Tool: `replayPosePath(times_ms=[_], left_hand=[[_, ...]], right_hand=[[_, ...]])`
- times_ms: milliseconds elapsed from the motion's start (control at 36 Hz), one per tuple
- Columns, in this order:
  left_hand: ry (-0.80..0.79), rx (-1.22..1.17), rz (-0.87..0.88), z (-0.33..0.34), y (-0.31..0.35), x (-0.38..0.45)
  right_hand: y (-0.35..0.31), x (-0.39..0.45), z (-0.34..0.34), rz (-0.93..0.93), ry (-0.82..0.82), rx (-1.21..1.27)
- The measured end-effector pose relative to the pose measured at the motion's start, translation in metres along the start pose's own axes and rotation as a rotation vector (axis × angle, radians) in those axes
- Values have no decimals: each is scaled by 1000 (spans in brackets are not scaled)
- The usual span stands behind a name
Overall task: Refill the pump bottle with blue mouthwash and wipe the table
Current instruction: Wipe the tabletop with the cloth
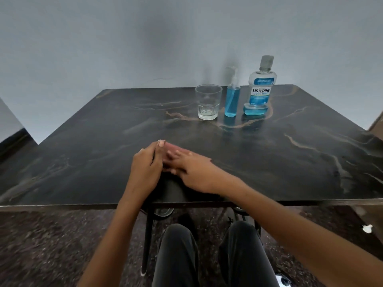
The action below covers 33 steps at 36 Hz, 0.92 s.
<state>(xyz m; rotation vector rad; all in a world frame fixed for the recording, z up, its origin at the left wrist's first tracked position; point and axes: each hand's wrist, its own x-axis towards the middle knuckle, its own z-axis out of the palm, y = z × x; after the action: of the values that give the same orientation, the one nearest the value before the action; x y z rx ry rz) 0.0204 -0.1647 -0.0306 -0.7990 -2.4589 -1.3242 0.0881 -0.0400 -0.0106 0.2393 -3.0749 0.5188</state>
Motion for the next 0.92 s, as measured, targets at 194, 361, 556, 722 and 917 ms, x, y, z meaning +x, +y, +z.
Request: replayPosePath(times_ms=[194, 361, 556, 722, 917], left_hand=[[-290, 78, -35, -6, -1, -16], [-439, 405, 105, -2, -1, -35], [-449, 479, 158, 20, 10, -32], [-411, 469, 149, 25, 13, -31], [-439, 449, 140, 22, 14, -30]], right_hand=[[10, -90, -1, 23, 98, 87], [38, -100, -17, 362, 180, 54], [-7, -98, 24, 257, 336, -15], [16, -141, 16, 365, 424, -18], [73, -197, -9, 744, 524, -140]])
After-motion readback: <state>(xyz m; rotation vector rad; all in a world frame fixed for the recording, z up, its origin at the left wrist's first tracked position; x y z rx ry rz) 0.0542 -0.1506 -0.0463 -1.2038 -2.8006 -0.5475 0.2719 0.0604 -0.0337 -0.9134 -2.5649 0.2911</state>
